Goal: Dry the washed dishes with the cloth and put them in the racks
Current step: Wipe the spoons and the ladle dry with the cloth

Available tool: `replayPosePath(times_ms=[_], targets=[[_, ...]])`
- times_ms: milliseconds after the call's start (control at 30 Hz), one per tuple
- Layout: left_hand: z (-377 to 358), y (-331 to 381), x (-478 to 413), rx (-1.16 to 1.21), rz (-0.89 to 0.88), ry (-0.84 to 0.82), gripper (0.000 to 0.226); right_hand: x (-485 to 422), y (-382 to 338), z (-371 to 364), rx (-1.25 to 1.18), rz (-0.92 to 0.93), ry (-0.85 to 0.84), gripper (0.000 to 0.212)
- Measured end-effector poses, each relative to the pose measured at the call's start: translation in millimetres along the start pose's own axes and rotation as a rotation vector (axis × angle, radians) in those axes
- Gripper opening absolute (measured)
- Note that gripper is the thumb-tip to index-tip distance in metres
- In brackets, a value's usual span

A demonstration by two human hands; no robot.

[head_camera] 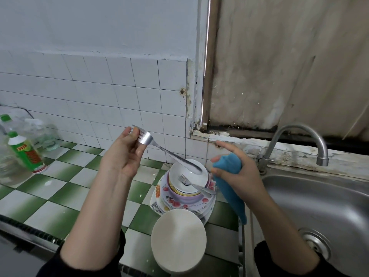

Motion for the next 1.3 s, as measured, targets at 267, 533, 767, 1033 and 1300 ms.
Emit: replayPosePath(times_ms=[267, 533, 767, 1033, 1300], targets=[[-51, -58, 38, -0.098, 0.014, -0.032, 0.027, 6, -40, 26, 0.385, 0.263, 0.09, 0.039], [-112, -123, 104, -0.155, 0.058, -0.163, 0.029, 15, -46, 77, 0.718, 0.543, 0.378, 0.042], [-157, -167, 149, -0.247, 0.072, -0.488, 0.033, 22, -33, 155, 0.452, 0.505, 0.509, 0.022], [-209, -227, 195, -0.389, -0.073, -0.654, 0.02, 37, -37, 254, 0.208, 0.261, 0.445, 0.027], [-279, -283, 218, -0.331, -0.203, -0.573, 0.015, 40, -26, 360, 0.572, 0.535, 0.716, 0.038]])
Point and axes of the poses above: each hand's wrist, its own x-axis away from the middle knuckle, its own z-axis out of the back of the hand, y = z × x, the point moved 2 cm from there along -x, towards the middle knuckle, and after that the axes turned 6 degrees about y, right-handed, at the moved point
